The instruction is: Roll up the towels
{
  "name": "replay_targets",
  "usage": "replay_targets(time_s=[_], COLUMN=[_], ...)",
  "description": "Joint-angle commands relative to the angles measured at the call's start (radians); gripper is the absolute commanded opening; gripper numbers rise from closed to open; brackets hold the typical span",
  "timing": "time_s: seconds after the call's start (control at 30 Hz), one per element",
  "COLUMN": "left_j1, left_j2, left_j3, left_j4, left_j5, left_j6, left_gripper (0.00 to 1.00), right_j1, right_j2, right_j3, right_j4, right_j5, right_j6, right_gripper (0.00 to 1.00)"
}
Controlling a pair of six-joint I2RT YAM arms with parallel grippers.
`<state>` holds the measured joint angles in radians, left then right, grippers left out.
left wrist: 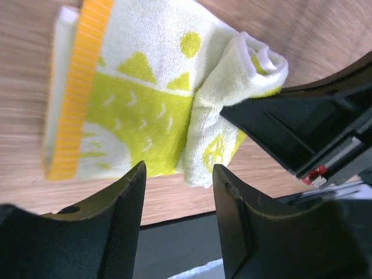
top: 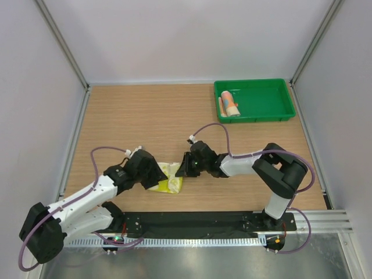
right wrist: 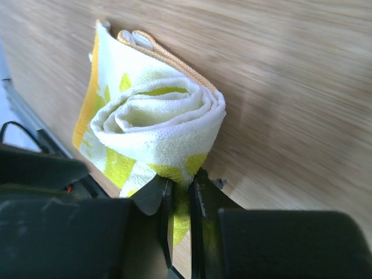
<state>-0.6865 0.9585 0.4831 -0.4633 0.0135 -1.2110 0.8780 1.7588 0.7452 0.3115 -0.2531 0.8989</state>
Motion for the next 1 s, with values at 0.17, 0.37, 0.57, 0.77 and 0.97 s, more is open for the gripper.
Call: replay_targets(time_s=[0.17, 0.37, 0.57, 0.77, 0.97], left_j1=[-0.227, -0.441, -0.611, -0.654, -0.657], left_j2=[0.009, 0.123, 0.32, 0.425, 0.545], left_j3=[0.23, 0.261, 0.333, 0.368, 0.385], left_j4=[-0.153, -0.046, 0.034, 0.127, 0.152], left_j5=[-0.383, -0.509, -0.628, -0.656, -0.646], left_j6=[0.309, 0.35, 0.357, 0.373, 0.361], left_gripper=[0.51, 0.52, 0.56, 0.6, 0.6], right_j1=[0.003, 0.004, 0.004, 0.004, 0.003], right_j2=[-0.061, -0.045, -0.015, -0.022, -0.032], right_j3=[0.158, 0.244, 0.292, 0.278, 0.27], right_j4=[-0.593, -0.721, -0.776, -0.779, -0.781], right_j5=[0.176, 0.207, 0.195, 0.176, 0.169], right_j6=[-0.092, -0.097, -0.107, -0.1, -0.091], right_gripper=[0.01, 0.02, 0.03, 0.02, 0.02])
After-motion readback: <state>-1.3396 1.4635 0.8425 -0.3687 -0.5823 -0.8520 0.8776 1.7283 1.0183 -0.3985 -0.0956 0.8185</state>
